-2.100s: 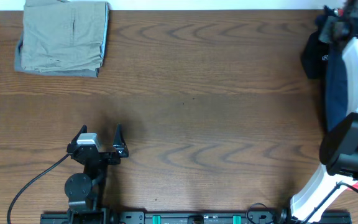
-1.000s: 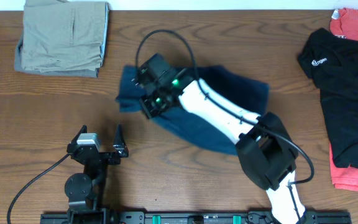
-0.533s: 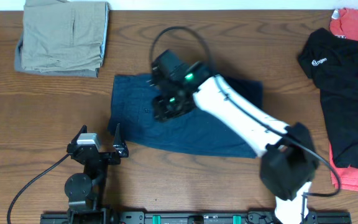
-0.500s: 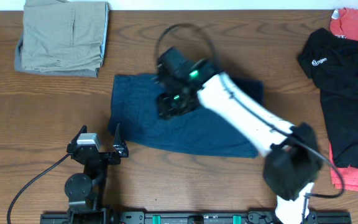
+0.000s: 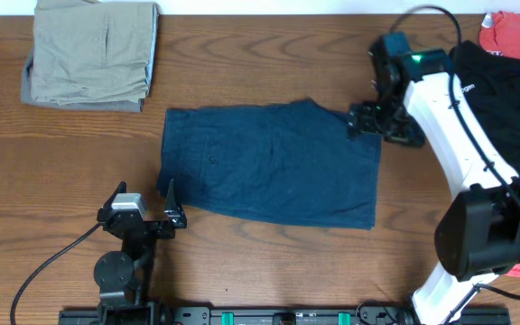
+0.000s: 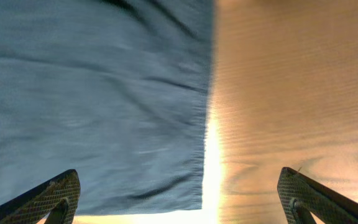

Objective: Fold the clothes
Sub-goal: 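Straighten the trousers' right edge, then retract the right gripper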

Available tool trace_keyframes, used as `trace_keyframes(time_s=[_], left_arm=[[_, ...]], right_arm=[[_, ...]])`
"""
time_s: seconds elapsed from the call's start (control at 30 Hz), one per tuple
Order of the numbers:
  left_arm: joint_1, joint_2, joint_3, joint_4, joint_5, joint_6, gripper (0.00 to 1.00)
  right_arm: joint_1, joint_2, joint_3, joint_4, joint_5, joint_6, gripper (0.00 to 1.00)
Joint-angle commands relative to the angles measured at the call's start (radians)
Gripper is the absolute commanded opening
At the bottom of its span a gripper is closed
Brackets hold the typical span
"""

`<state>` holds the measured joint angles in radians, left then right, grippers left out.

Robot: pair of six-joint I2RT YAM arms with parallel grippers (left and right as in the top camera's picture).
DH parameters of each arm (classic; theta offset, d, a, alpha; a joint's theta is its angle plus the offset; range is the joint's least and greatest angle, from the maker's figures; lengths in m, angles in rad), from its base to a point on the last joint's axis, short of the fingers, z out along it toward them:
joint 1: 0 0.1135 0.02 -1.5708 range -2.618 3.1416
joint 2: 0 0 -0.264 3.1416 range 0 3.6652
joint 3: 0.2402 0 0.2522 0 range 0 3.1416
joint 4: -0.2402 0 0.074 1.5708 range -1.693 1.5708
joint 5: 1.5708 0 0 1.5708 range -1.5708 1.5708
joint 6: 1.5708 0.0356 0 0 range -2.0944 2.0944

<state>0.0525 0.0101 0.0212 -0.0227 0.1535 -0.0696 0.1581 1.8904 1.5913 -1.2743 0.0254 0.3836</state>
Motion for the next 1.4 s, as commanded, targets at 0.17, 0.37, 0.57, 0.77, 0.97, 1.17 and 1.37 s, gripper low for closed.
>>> trace_keyframes(time_s=[0.17,0.37,0.57,0.77,0.97,1.17,1.37], left_arm=[[0.005,-0.006,-0.017,-0.033,0.015,0.017,0.98],[0.005,-0.006,-0.017,-0.033,0.015,0.017,0.98],[0.005,-0.006,-0.017,-0.033,0.015,0.017,0.98],[0.005,-0.006,-0.017,-0.033,0.015,0.017,0.98],[0.005,-0.006,-0.017,-0.033,0.015,0.017,0.98],[0.005,-0.006,-0.017,-0.033,0.015,0.017,0.98],[0.005,-0.006,-0.017,-0.033,0.015,0.017,0.98]], right_arm=[[-0.059,-0.003,-0.238,0.172,-0.142,-0.048,0.85],[-0.047,-0.003,-0.378,0.299,-0.138,-0.047,0.74],[-0.047,-0.003,-0.467,0.423,-0.153,-0.014,0.51],[-0.039,-0.003,-0.548,0.554,-0.165,-0.013,0.44],[-0.047,-0.003,-0.573,0.623,-0.145,-0.013,0.14],[-0.071,-0.003,-0.570,0.699,-0.123,-0.014,0.01],[-0.100,-0.003,-0.558,0.705,-0.046,-0.015,0.01]])
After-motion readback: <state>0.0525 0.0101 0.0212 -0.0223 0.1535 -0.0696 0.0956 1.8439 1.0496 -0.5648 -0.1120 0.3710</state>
